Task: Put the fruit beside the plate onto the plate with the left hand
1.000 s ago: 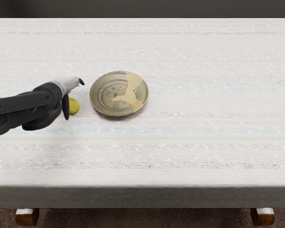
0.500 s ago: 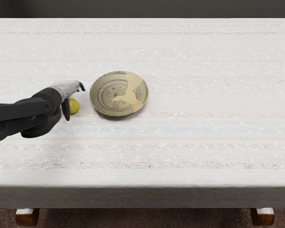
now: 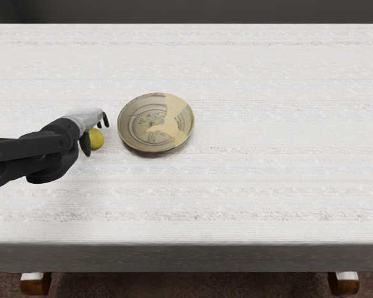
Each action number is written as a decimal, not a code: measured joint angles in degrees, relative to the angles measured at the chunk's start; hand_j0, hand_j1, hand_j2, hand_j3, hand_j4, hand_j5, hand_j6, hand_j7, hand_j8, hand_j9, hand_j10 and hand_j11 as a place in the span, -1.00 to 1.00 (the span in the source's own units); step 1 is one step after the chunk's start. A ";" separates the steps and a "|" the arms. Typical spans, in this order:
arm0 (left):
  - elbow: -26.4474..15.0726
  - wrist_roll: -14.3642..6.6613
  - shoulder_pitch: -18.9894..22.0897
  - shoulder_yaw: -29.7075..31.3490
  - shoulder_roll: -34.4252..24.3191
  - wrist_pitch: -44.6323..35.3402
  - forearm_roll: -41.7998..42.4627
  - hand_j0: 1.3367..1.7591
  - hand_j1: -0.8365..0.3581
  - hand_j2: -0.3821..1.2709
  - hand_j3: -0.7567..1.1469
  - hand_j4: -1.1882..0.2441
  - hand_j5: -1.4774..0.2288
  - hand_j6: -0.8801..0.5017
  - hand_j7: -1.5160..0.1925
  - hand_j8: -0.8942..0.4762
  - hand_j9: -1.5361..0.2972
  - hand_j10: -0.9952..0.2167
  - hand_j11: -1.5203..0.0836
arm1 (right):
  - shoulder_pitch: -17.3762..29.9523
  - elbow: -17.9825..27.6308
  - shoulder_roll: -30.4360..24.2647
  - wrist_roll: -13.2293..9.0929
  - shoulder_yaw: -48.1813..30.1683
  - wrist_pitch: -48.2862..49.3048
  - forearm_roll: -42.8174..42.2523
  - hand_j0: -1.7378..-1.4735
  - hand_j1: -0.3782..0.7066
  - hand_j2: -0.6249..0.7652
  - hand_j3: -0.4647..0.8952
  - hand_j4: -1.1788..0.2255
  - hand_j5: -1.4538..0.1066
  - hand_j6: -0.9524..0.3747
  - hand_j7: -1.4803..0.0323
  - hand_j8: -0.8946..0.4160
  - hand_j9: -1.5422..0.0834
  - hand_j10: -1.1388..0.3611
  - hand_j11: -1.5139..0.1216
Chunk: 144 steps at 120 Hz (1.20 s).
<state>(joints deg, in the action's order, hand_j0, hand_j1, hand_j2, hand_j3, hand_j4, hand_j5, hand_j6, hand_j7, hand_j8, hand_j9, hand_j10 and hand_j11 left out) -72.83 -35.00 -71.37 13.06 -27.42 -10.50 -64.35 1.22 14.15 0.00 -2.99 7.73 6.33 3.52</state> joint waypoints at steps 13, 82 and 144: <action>-0.81 0.00 -0.07 0.03 -0.86 -1.20 -0.10 0.52 0.19 -0.44 -0.20 0.10 0.13 -0.30 0.17 -0.28 0.11 -0.02 0.25 | -0.03 0.00 0.00 0.00 0.00 0.00 0.00 -0.40 -0.92 -0.10 -0.32 0.66 0.84 0.42 0.93 0.35 0.88 0.50 0.83; -2.48 0.00 0.09 2.70 -0.87 -4.79 -2.41 0.52 0.08 -0.42 -0.20 0.02 0.04 -0.39 0.08 -0.36 0.03 -0.11 0.16 | -0.16 0.00 0.00 0.00 0.00 0.00 0.01 -0.40 -0.92 -0.10 -0.32 0.66 0.84 0.42 0.93 0.35 0.88 0.50 0.83; -2.47 0.00 0.00 3.88 -0.35 -5.22 -2.54 0.52 -0.03 -0.40 -0.20 -0.08 -0.04 -0.44 -0.01 -0.41 -0.06 -0.22 0.05 | -0.25 0.00 0.00 0.00 0.00 0.00 0.00 -0.40 -0.92 -0.10 -0.32 0.66 0.84 0.42 0.93 0.35 0.88 0.50 0.83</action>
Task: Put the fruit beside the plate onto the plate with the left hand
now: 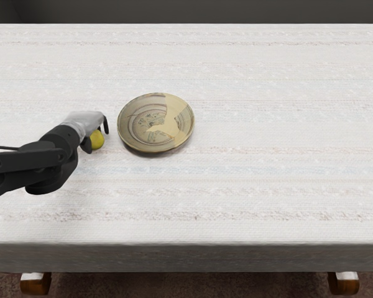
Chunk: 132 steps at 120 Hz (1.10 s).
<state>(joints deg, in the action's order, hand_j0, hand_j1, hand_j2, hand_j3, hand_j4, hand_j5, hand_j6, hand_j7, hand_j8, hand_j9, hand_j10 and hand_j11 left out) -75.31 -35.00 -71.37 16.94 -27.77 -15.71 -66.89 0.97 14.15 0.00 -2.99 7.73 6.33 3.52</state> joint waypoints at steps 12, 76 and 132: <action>0.00 0.01 0.00 0.23 0.00 -0.01 -0.10 0.51 -0.06 -0.36 -0.20 -0.14 -0.08 -0.41 -0.06 -0.38 -0.11 -0.27 0.00 | -0.08 0.00 0.00 0.00 0.00 0.00 0.00 -0.40 -0.92 -0.10 -0.32 0.66 0.84 0.42 0.93 0.35 0.88 0.50 0.83; -0.02 -0.04 -0.06 0.24 -0.29 0.44 0.03 0.52 -0.07 -0.27 -0.18 -0.10 -0.54 -0.17 -0.50 -0.17 -0.53 -0.49 -0.48 | -0.40 0.00 0.00 0.00 0.00 0.00 0.00 -0.40 -0.92 -0.10 -0.32 0.66 0.84 0.42 0.94 0.35 0.88 0.50 0.83; 0.12 -0.02 -1.19 -8.71 -4.54 0.48 1.14 0.49 -0.17 0.12 -0.20 -0.17 -0.67 -0.16 -0.60 -0.20 -0.59 -0.72 -0.56 | -0.77 0.00 0.00 0.00 0.00 0.00 0.00 -0.40 -0.92 -0.10 -0.32 0.66 0.84 0.42 0.93 0.35 0.88 0.50 0.83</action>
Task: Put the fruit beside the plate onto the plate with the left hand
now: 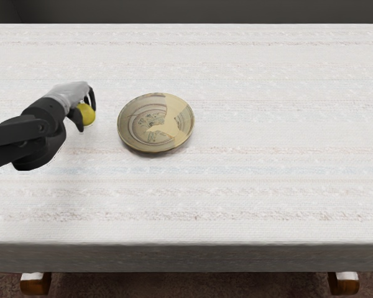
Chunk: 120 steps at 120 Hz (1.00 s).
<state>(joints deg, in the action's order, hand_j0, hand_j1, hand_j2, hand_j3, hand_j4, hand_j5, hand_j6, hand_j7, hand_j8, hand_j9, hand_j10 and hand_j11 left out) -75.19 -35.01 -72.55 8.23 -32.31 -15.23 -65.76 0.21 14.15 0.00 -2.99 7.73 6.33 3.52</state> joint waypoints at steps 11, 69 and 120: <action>-0.04 -0.03 -2.24 -1.79 0.31 0.06 -0.03 0.48 -0.19 0.13 -0.20 -0.14 -0.68 -0.15 -0.61 -0.18 -0.59 -0.74 -0.56 | -0.06 0.00 0.00 0.00 0.00 0.00 0.00 -0.40 -0.92 -0.10 -0.32 0.66 0.84 0.42 0.93 0.35 0.88 0.50 0.83; -0.02 0.00 -4.39 -3.03 11.90 0.84 0.03 0.48 -0.33 0.28 -0.20 -0.10 -0.76 -0.10 -0.62 -0.19 -0.59 -0.78 -0.55 | -0.47 0.00 0.00 0.00 0.00 0.00 0.01 -0.40 -0.92 -0.10 -0.32 0.66 0.84 0.42 0.93 0.35 0.88 0.50 0.83; 0.40 0.01 -0.51 -1.42 12.71 0.56 -0.42 0.50 -0.27 0.39 -0.20 -0.36 -0.71 -0.21 -0.63 -0.32 -0.58 -0.78 -0.55 | -0.47 0.00 0.00 0.00 0.00 0.00 0.00 -0.40 -0.92 -0.10 -0.32 0.66 0.84 0.42 0.94 0.35 0.88 0.50 0.83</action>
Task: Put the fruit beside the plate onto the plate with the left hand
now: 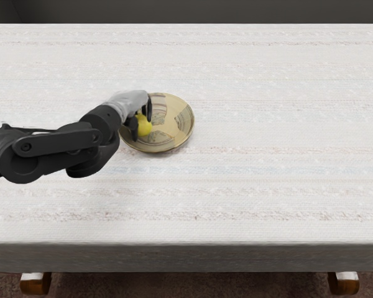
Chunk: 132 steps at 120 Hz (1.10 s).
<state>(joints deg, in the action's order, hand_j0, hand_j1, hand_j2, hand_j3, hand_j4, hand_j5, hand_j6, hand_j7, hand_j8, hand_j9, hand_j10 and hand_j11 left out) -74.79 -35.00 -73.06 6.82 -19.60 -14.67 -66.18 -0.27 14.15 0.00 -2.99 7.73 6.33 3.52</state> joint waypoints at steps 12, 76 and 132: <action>0.07 0.01 0.04 -0.19 0.84 -0.43 -0.28 0.50 -0.10 0.23 -0.20 -0.21 -0.43 -0.22 -0.36 -0.31 -0.36 -0.53 -0.29 | 0.00 0.00 0.00 0.00 0.00 0.00 0.00 -0.40 -0.92 -0.10 -0.32 0.66 0.84 0.42 0.94 0.35 0.88 0.50 0.83; -0.07 0.00 -0.12 -11.40 -6.54 3.56 11.90 0.52 0.90 -0.48 -0.20 0.59 0.64 0.23 0.69 0.25 0.60 0.55 0.81 | 0.00 0.00 0.00 0.00 0.00 0.00 0.00 -0.40 -0.92 -0.10 -0.32 0.66 0.84 0.42 0.93 0.35 0.88 0.50 0.83; 0.33 0.00 12.12 -36.27 -27.51 46.35 60.12 0.52 0.98 -0.53 -0.20 0.65 0.72 0.27 0.77 0.30 0.67 0.63 0.89 | 0.00 0.08 0.00 0.00 0.00 0.00 0.02 -0.40 -0.92 -0.10 -0.32 0.66 0.84 0.42 0.94 0.35 0.88 0.50 0.83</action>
<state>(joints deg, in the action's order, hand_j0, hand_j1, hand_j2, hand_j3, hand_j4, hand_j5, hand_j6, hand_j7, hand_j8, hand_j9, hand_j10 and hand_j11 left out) -74.46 -35.00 -60.95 -29.46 -47.10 31.69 -6.06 -0.26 14.23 0.00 -2.99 7.73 6.33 3.54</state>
